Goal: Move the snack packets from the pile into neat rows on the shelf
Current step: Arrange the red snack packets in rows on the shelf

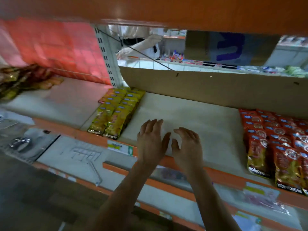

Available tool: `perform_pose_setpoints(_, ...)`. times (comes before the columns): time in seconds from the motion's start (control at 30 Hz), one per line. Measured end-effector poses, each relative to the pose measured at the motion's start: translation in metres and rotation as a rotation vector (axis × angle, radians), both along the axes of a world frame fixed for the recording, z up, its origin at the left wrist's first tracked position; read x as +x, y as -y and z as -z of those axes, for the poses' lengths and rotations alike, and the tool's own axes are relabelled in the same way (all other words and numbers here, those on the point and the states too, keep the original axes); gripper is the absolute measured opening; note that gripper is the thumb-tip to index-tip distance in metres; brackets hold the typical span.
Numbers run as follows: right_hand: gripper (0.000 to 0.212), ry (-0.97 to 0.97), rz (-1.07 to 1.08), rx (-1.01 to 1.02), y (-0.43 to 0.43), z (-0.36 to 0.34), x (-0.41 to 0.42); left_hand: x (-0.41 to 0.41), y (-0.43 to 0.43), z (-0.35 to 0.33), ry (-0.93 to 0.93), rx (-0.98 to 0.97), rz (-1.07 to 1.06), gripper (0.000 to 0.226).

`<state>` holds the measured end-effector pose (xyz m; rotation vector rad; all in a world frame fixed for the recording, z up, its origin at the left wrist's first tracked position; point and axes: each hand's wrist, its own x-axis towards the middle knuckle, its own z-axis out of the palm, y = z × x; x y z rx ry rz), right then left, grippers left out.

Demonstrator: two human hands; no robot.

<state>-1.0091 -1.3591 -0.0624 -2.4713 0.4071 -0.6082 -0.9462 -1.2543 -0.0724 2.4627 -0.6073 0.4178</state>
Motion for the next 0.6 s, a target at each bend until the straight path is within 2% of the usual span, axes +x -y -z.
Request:
perform_pose_setpoints(0.43, 0.027, 0.078, -0.242, 0.06, -0.215, -0.001, 0.092, 0.063, -0.23, -0.002, 0.046, -0.016, -0.275, 0.052)
perform_pose_setpoints(0.6, 0.032, -0.009, -0.336, 0.059, -0.276, -0.005, 0.13, 0.09, -0.292, 0.002, -0.005, -0.01, -0.401, 0.05)
